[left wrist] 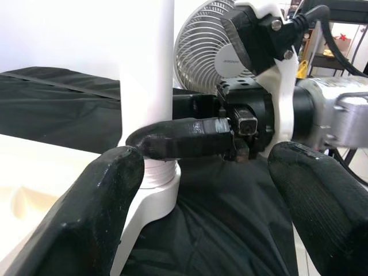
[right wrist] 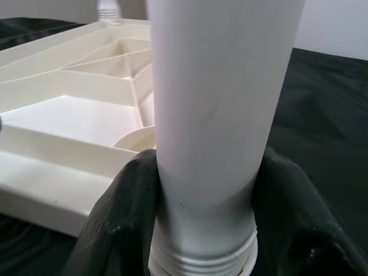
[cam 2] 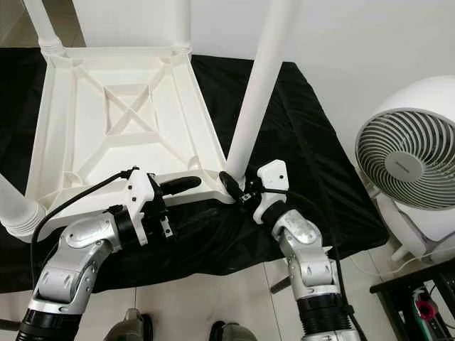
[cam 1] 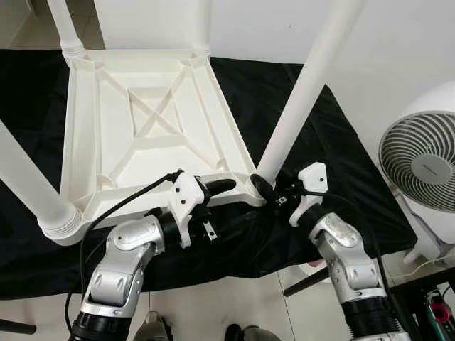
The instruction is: Building children table
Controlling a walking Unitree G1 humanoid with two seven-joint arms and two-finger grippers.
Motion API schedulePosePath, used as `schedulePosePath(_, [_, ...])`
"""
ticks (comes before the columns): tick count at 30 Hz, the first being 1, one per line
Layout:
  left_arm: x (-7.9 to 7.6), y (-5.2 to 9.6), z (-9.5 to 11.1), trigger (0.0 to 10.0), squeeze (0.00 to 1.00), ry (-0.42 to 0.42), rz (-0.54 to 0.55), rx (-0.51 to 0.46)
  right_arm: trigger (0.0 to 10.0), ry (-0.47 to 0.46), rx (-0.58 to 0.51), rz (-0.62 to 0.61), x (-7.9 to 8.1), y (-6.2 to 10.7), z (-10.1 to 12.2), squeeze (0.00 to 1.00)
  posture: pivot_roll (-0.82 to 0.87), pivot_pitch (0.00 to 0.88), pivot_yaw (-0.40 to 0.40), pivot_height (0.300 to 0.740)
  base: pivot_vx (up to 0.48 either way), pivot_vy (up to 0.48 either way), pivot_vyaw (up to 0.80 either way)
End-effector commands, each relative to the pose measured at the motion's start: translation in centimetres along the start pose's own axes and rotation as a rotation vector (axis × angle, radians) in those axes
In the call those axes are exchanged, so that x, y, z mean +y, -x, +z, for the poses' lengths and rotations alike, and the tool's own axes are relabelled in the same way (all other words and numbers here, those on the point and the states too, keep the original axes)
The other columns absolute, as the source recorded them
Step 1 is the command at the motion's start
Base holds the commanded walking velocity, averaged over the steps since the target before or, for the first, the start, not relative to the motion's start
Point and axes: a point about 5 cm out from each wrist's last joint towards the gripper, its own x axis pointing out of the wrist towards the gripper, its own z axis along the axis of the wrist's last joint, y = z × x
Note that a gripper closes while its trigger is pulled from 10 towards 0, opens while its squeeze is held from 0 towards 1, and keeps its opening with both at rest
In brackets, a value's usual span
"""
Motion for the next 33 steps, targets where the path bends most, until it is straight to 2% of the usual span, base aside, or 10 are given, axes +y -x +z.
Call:
schedulePosePath(1, [0.8,-0.1,-0.4,10.0,0.0,0.01,0.163,0.008,10.0,0.008,0.044,-0.122,-0.4,0.4,-0.4,0.0,0.09,0.117,-0.114,0.74,0.0,0.0,0.0])
schedulePosePath(10, [1.1,0.0,-0.2,10.0,0.0,0.006,0.168,0.0,10.0,-0.051,0.088,-0.41,1.4,0.6,-0.9,0.0,0.1,0.11,-0.117,0.74,0.0,0.0,0.0])
schedulePosePath(17, [1.0,0.1,-0.3,10.0,0.0,0.005,0.163,0.008,10.0,-0.028,0.103,-0.414,1.5,0.8,-0.8,0.0,0.09,0.11,-0.112,0.74,0.0,0.0,0.0])
schedulePosePath(18, [1.0,0.1,-0.3,10.0,0.0,0.005,0.161,0.009,10.0,-0.038,0.097,-0.394,1.5,0.8,-0.7,0.25,0.09,0.106,-0.111,0.74,0.0,0.0,0.0])
schedulePosePath(21, [1.0,0.1,-0.4,10.0,0.0,0.004,0.159,0.009,10.0,-0.044,0.094,-0.386,1.7,0.7,-0.7,0.25,0.09,0.106,-0.111,0.74,0.0,0.0,0.0])
schedulePosePath(22, [1.0,0.0,-0.3,10.0,0.0,0.004,0.159,0.008,10.0,-0.061,0.087,-0.346,1.8,0.7,-0.6,1.0,0.09,0.103,-0.112,0.74,0.0,0.0,0.0])
schedulePosePath(25, [1.1,-0.1,-0.3,10.0,0.0,0.002,0.157,0.004,10.0,-0.054,0.052,-0.24,1.4,0.7,-0.1,1.0,0.1,0.102,-0.114,0.74,0.0,0.0,0.0])
schedulePosePath(30, [1.0,-0.1,-0.2,10.0,0.0,0.005,0.155,0.003,10.0,-0.044,0.051,-0.177,0.7,0.8,0.0,1.0,0.1,0.1,-0.113,0.74,0.0,0.0,0.0])
schedulePosePath(32, [0.9,-0.1,-0.3,10.0,0.0,0.012,0.148,0.003,10.0,-0.013,0.07,-0.058,0.0,1.0,0.0,1.0,0.1,0.104,-0.115,0.74,0.0,0.0,0.0])
schedulePosePath(33, [0.8,-0.1,-0.3,10.0,0.0,0.017,0.146,0.002,10.0,-0.007,0.079,-0.011,-0.2,1.2,-0.1,0.22,0.1,0.104,-0.116,0.74,0.0,0.0,0.0])
